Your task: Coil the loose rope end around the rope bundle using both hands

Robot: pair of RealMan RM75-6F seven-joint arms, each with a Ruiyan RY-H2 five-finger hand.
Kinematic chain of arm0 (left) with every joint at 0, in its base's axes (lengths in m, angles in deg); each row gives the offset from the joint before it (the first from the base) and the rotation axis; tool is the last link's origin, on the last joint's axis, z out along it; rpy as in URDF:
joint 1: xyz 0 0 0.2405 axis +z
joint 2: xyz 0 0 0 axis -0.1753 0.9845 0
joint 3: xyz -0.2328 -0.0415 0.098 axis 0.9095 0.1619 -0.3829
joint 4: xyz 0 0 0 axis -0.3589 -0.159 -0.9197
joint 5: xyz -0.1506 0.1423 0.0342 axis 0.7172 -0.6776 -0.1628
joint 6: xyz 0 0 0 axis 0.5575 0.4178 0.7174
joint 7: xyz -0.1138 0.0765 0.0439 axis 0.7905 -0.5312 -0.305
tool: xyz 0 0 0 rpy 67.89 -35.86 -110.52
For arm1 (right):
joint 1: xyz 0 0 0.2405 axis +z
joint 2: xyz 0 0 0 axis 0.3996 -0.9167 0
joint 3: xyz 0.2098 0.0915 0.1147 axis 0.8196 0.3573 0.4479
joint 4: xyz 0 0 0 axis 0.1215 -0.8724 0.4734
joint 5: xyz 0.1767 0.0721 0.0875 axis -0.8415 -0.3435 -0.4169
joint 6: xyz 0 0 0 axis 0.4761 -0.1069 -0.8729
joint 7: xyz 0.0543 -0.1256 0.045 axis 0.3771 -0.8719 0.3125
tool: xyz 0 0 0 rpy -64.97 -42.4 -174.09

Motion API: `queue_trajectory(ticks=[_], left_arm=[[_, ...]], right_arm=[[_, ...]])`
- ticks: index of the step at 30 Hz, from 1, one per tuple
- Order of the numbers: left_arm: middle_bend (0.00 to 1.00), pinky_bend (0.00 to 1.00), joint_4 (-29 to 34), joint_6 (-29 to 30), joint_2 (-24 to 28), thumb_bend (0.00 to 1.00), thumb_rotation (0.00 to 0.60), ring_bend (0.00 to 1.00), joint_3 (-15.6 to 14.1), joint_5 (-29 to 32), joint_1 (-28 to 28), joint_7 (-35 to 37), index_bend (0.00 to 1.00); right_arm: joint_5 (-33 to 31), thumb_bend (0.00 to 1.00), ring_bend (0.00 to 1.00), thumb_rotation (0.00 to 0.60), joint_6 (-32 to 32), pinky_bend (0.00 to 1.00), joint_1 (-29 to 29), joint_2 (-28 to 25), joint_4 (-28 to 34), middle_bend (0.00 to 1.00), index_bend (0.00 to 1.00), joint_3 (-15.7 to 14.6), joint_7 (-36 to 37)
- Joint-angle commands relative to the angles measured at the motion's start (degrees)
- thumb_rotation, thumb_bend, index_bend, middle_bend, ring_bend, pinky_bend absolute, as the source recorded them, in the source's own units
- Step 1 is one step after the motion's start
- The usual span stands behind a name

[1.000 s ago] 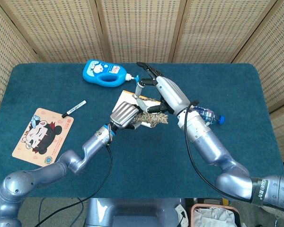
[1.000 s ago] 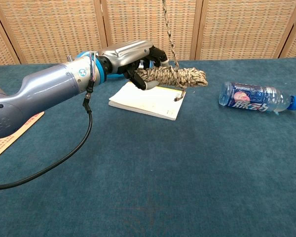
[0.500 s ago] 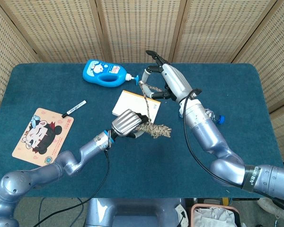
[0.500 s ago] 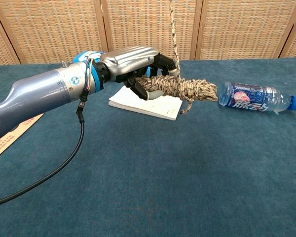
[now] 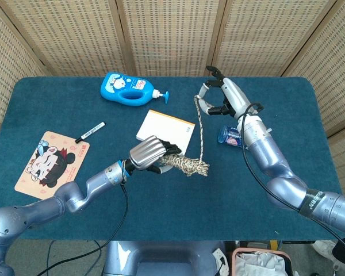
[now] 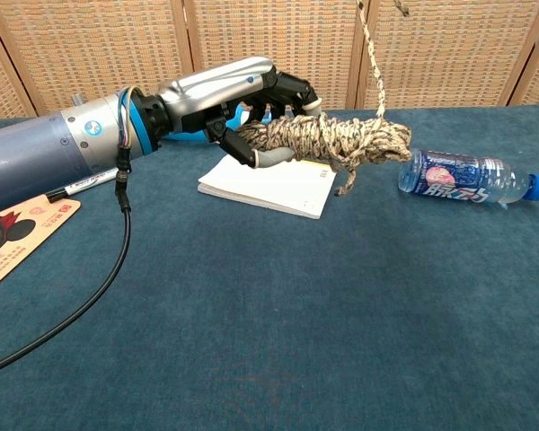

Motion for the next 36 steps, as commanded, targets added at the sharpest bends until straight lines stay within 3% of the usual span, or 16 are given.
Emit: queue_trajectory(ticks=[1, 13, 20, 26, 36], left_arm=[[0.62, 0.7, 0.79, 1.49, 0.42, 0.81, 0.6, 0.55, 0.07, -0.62, 0.16, 1.85, 0.71], [0.62, 0.7, 2.28, 3.01, -0.49, 0.81, 0.6, 0.55, 3.98, 2.96, 0.61, 4.59, 0.72], [0.62, 0.7, 2.53, 0.94, -0.78, 0.82, 0.6, 0.55, 9.27, 9.26, 0.67, 1.37, 0.72], [0.62, 0.7, 2.13, -0.82, -1.43, 0.82, 0.6, 0.55, 12.23, 13.36, 0.75, -2.52, 0.72], [0.62, 0.7, 0.5, -1.91, -2.57, 0.82, 0.6, 0.55, 14.35, 16.25, 0.77, -5.62, 0.72]], right_arm=[[-0.72, 0.45, 0.0, 0.6, -3.52, 0.0, -0.67, 0.27, -2.03, 0.02, 0.68, -0.91, 1.59], [-0.02, 0.45, 0.0, 0.6, -12.7, 0.0, -2.1, 0.47, -5.3, 0.02, 0.68, -3.0, 5.49], [2.64, 0.45, 0.0, 0.6, -15.61, 0.0, -4.27, 0.68, -4.9, 0.02, 0.68, -4.93, 7.3], [7.01, 0.45, 0.0, 0.6, -15.32, 0.0, -6.92, 1.12, -3.35, 0.02, 0.68, -5.37, 8.66], [11.89, 0.45, 0.0, 0.6, -11.26, 0.0, -10.84, 2.36, 0.97, 0.02, 0.68, -5.82, 10.54]])
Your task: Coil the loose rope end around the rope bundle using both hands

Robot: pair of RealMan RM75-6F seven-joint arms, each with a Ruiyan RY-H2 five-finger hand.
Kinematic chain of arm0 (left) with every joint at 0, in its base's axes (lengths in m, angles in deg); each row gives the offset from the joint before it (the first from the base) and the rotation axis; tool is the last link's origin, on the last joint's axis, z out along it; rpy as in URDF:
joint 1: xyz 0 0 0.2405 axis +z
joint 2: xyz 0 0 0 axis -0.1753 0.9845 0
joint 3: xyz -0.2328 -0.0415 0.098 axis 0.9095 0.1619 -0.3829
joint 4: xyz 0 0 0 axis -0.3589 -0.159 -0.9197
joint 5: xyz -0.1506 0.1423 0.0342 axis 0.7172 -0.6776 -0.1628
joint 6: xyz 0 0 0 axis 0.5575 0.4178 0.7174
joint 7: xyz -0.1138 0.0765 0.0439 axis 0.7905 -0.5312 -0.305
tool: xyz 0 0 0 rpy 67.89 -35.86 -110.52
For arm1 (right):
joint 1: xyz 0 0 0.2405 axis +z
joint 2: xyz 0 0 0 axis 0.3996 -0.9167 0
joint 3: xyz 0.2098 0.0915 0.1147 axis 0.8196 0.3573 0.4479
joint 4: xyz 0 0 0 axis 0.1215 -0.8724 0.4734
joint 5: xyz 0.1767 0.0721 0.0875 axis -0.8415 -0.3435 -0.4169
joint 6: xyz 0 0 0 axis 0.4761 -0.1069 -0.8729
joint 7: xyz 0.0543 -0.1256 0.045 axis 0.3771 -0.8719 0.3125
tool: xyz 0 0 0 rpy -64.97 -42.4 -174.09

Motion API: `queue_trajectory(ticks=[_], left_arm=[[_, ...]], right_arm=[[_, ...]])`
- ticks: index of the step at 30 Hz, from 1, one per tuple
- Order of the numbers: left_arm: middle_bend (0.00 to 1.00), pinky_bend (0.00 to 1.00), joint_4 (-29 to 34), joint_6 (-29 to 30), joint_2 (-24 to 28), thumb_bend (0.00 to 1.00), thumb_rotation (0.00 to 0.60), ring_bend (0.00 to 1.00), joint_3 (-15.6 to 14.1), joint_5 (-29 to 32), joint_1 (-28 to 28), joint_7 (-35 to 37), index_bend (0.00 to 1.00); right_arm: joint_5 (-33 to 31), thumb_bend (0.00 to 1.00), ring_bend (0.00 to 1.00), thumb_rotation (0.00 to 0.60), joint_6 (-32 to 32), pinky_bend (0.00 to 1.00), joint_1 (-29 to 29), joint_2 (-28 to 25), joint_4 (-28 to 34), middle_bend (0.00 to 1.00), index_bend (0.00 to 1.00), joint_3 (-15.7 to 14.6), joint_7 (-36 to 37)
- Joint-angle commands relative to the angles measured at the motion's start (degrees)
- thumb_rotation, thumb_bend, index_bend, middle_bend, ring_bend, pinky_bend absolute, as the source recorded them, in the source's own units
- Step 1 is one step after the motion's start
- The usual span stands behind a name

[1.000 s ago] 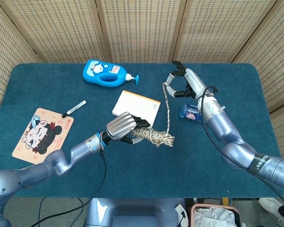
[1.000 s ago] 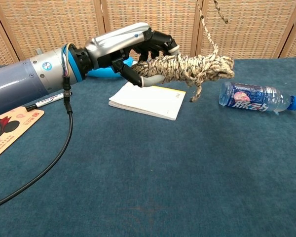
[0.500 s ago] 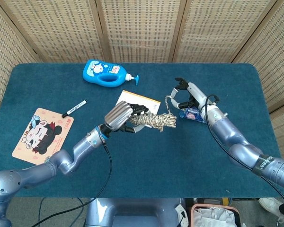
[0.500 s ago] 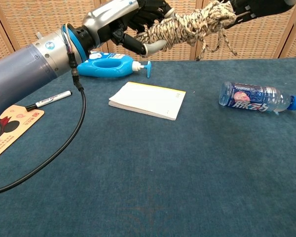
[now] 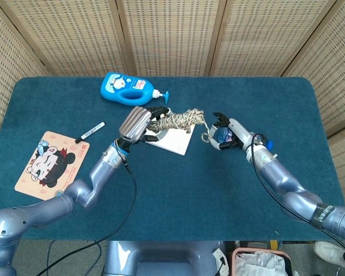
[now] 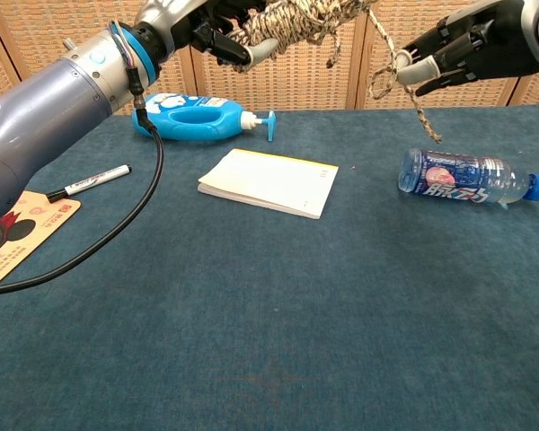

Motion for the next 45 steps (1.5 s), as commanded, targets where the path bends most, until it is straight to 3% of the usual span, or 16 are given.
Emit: queue_trajectory(ticks=[1, 11, 19, 21, 26, 29, 37, 45], left_arm=[[0.62, 0.7, -0.68, -0.22, -0.59, 0.82, 0.6, 0.55, 0.78, 0.98, 0.01, -1.25, 0.72], [0.62, 0.7, -1.53, -0.41, -1.87, 0.82, 0.6, 0.55, 2.02, 2.74, 0.29, -3.64, 0.72], [0.62, 0.7, -0.43, 0.18, -1.3, 0.82, 0.6, 0.55, 2.27, 2.45, 0.63, -3.99, 0.72], [0.62, 0.7, -0.03, 0.29, -0.85, 0.82, 0.6, 0.55, 2.12, 2.16, 0.76, -4.44, 0.72], [0.62, 0.7, 1.04, 0.47, 0.0, 0.82, 0.6, 0.55, 1.99, 1.79, 1.04, -4.9, 0.72], [0.62, 0.7, 1.68, 0.66, 0.39, 0.82, 0.6, 0.55, 1.95, 1.57, 1.16, -5.13, 0.72], [0.62, 0.7, 5.01, 1.61, 2.46, 0.82, 0.6, 0.55, 2.03, 0.82, 1.67, -6.82, 0.72], [0.62, 0.7, 12.42, 2.79, 7.41, 0.82, 0.6, 0.55, 2.5, 0.5, 3.09, -10.78, 0.72]], right_arm=[[1.75, 0.45, 0.0, 0.6, 1.36, 0.0, -1.41, 0.43, 2.18, 0.02, 0.68, -0.49, 0.58], [6.58, 0.45, 0.0, 0.6, 3.09, 0.0, -3.93, 1.44, 7.23, 0.02, 0.68, -1.24, 1.85], [7.56, 0.45, 0.0, 0.6, 3.32, 0.0, -3.9, 3.04, 6.68, 0.02, 0.67, -2.97, 1.35], [7.54, 0.41, 0.0, 0.6, 2.48, 0.0, -3.82, 2.96, 6.49, 0.01, 0.59, -3.41, 1.47], [10.13, 0.11, 0.0, 0.6, 2.65, 0.0, -4.99, 2.97, 6.48, 0.0, 0.13, -3.15, 2.6], [11.57, 0.01, 0.0, 0.6, 2.81, 0.0, -5.68, 2.75, 6.74, 0.0, 0.01, -2.95, 3.21], [17.01, 0.0, 0.0, 0.6, 4.87, 0.0, -9.03, 0.66, 8.33, 0.0, 0.0, -4.33, 3.16], [32.0, 0.0, 0.0, 0.6, 13.96, 0.0, -19.5, -4.38, 7.68, 0.0, 0.0, -9.99, 6.19]])
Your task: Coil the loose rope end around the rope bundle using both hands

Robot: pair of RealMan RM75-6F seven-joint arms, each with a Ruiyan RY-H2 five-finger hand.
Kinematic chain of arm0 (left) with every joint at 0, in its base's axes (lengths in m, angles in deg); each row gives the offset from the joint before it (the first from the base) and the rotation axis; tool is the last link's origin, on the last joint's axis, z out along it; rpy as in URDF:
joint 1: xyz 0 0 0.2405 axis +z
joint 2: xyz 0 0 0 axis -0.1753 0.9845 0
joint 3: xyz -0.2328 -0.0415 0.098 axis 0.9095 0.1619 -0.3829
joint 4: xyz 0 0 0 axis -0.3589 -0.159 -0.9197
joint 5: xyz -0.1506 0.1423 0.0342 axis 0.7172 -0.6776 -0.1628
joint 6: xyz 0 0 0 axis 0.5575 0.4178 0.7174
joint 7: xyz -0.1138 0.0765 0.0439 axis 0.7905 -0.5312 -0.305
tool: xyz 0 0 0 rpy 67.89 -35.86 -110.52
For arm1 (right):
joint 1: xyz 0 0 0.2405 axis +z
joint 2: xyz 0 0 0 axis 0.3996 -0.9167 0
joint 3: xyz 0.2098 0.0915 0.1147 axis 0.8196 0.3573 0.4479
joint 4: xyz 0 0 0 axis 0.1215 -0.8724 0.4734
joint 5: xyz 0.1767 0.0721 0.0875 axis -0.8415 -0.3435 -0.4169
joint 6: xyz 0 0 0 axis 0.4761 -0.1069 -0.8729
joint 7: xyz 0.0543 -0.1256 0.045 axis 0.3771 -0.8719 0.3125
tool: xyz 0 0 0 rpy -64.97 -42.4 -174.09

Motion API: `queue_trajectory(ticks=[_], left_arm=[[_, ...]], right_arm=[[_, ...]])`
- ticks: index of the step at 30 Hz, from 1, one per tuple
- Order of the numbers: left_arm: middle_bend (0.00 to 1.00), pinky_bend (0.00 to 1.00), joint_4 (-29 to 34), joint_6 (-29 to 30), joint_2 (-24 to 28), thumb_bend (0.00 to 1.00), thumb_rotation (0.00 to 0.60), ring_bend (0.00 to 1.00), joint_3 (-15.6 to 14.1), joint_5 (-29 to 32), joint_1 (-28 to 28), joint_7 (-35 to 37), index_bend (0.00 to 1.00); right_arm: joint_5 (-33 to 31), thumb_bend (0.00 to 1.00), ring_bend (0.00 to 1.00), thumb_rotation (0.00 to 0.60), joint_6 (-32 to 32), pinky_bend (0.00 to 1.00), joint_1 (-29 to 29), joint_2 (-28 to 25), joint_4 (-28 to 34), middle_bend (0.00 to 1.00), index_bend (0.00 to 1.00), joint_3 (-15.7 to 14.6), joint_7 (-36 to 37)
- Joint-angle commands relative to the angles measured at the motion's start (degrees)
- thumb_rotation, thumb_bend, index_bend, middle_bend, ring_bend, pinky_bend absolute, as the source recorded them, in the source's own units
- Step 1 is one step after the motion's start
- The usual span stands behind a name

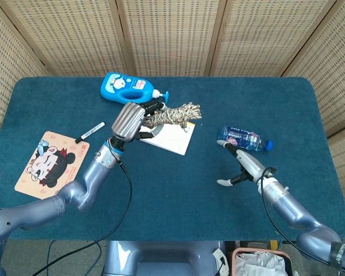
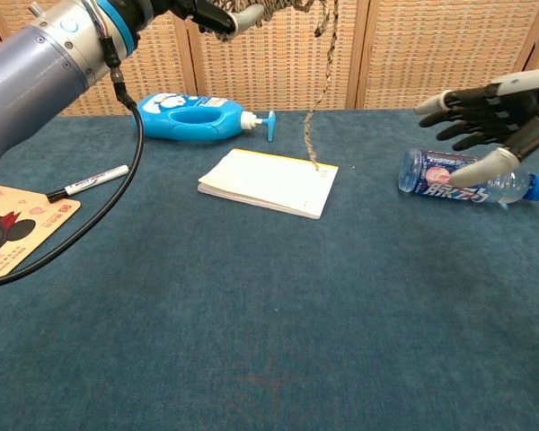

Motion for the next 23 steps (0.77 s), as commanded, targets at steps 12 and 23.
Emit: queue_trajectory(ticks=[12, 23], left_arm=[[0.62, 0.7, 9.99, 1.83, 7.43, 0.82, 0.6, 0.55, 0.99, -0.46, 2.4, -5.54, 0.72], [0.62, 0.7, 13.31, 1.9, 8.54, 0.82, 0.6, 0.55, 1.03, 0.2, 3.2, -8.1, 0.72]], right_arm=[[25.16, 0.0, 0.0, 0.6, 27.04, 0.0, -16.63, 1.45, -18.77, 0.0, 0.0, -10.63, 1.05], [27.67, 0.0, 0.0, 0.6, 42.06, 0.0, -22.05, 8.8, -27.27, 0.0, 0.0, -10.99, -9.82]])
